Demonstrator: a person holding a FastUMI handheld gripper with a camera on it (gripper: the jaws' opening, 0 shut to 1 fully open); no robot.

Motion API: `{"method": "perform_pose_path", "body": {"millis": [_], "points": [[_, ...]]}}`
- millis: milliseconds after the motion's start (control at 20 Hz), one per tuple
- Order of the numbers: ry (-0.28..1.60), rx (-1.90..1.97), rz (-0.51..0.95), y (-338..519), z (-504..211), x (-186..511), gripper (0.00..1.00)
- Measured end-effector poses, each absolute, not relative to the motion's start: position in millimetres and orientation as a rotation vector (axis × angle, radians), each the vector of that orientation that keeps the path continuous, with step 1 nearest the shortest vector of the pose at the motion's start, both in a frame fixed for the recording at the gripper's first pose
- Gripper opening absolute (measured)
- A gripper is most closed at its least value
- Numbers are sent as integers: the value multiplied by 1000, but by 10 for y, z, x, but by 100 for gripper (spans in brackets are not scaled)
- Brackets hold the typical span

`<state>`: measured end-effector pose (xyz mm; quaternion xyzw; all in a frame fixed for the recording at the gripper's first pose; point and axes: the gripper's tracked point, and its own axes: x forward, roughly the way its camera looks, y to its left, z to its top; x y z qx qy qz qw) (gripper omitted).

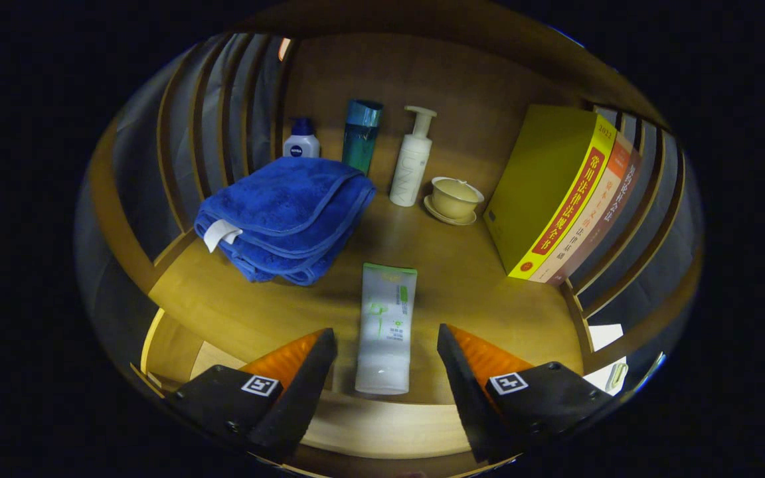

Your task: Pull open the drawer, take out the items inside it, and place them on the countertop above the cabinet.

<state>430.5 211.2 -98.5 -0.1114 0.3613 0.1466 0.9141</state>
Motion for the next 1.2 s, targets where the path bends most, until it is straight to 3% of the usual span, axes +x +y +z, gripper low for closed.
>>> {"method": "perform_pose_path", "body": {"millis": [350, 700, 1200], "points": [[635, -154, 328, 2206, -463, 4102, 99], [355, -47, 349, 2264, 502, 3671, 99], [129, -21, 274, 2028, 806, 2746, 99]]}}
